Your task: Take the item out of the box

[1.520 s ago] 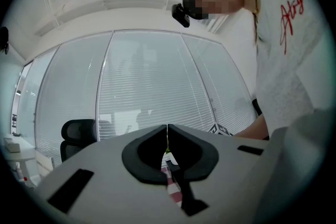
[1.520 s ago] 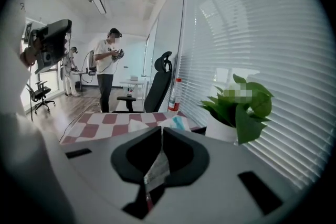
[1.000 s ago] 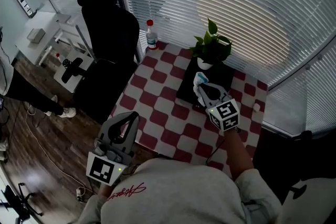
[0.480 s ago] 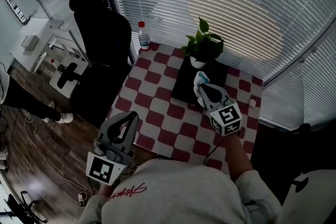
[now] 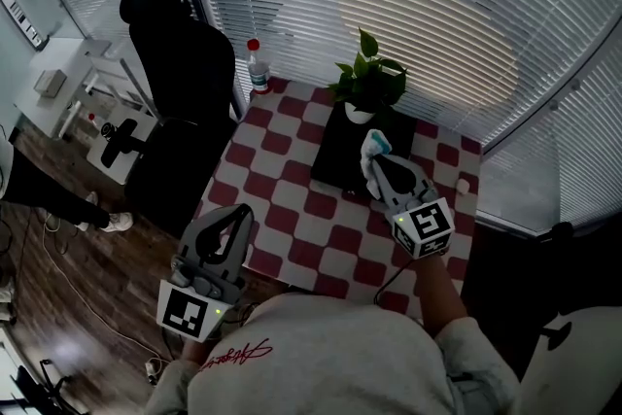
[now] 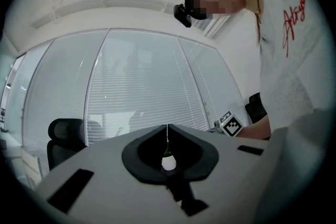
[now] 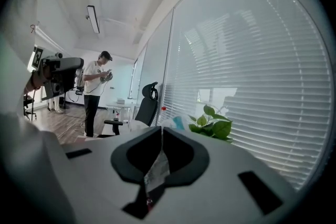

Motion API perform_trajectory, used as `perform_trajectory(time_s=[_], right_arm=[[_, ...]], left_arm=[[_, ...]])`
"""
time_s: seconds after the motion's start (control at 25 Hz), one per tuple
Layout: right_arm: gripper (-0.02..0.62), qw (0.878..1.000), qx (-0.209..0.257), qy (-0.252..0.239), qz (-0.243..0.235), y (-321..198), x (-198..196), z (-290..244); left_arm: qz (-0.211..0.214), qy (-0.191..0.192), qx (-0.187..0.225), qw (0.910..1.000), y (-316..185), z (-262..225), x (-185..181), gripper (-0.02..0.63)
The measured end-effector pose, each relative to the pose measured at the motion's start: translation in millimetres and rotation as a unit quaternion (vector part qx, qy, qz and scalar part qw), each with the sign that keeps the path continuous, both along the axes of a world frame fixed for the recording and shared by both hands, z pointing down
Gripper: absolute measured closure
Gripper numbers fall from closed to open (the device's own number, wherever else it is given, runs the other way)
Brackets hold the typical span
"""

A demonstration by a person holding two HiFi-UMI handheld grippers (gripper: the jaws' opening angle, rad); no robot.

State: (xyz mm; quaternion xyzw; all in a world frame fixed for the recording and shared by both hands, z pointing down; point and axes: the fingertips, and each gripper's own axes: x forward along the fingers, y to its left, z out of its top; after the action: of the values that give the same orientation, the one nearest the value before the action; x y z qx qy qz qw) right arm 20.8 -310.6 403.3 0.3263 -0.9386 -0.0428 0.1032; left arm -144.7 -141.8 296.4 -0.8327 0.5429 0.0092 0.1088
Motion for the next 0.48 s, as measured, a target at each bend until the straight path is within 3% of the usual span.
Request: perform_trajectory(time_s=[0.48], right_arm=[[0.574, 0.999, 0.012, -0.033, 0.014, 10, 19, -19]], left_arm=[[0.014, -0.003, 0.002, 0.9999, -11, 1, 10, 0.588]])
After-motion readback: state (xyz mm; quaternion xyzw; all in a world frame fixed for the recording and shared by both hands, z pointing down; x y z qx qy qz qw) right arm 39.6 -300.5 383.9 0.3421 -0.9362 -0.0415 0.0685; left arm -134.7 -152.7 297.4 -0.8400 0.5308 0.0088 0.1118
